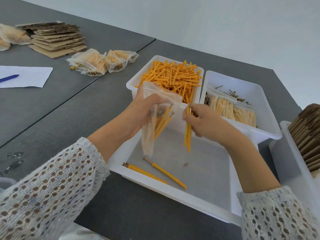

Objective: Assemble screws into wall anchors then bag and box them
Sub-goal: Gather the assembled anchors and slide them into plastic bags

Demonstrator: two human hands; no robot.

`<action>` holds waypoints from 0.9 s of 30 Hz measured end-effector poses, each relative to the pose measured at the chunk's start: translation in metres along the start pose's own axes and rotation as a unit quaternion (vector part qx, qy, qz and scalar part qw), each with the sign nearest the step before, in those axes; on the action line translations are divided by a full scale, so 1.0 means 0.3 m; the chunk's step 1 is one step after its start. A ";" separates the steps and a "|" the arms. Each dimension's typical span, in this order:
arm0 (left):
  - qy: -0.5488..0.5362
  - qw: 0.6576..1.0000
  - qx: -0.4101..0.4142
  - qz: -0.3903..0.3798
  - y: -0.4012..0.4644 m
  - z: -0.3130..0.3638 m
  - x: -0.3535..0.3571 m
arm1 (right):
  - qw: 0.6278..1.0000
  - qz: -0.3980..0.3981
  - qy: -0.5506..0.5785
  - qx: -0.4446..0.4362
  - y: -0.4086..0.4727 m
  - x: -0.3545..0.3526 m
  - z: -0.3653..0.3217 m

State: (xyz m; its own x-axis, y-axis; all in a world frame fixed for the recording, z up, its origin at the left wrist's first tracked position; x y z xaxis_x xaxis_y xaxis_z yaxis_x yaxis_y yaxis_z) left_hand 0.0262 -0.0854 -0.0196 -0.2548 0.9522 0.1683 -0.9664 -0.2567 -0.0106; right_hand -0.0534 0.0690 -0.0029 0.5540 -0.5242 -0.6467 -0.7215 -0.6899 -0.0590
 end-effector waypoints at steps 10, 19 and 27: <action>0.212 0.976 -0.041 0.006 0.009 -0.031 0.033 | 0.877 0.342 0.288 -0.175 -0.080 -0.141 -0.080; 0.236 0.971 -0.044 0.000 -0.012 -0.015 0.046 | 0.943 0.177 0.202 -0.198 -0.044 -0.011 -0.138; 0.222 0.974 -0.046 0.010 -0.011 -0.014 0.038 | 0.955 0.230 0.091 -0.162 -0.046 -0.013 -0.118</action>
State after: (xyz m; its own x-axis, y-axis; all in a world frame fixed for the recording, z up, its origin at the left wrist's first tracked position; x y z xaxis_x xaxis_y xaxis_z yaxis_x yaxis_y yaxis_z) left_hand 0.0264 -0.0729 -0.0217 -0.2430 0.9300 -0.2757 -0.9548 -0.2794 -0.1012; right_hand -0.0309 0.0627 0.0273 0.2934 -0.8667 -0.4033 -0.7562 -0.4685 0.4568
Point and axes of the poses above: each hand's wrist, its own y-axis towards the middle knuckle, its own x-axis out of the palm, z = x × y, the point moved 5 cm from there along y, towards the middle knuckle, and after that the axes turned 6 degrees about y, right-handed, at the moved point
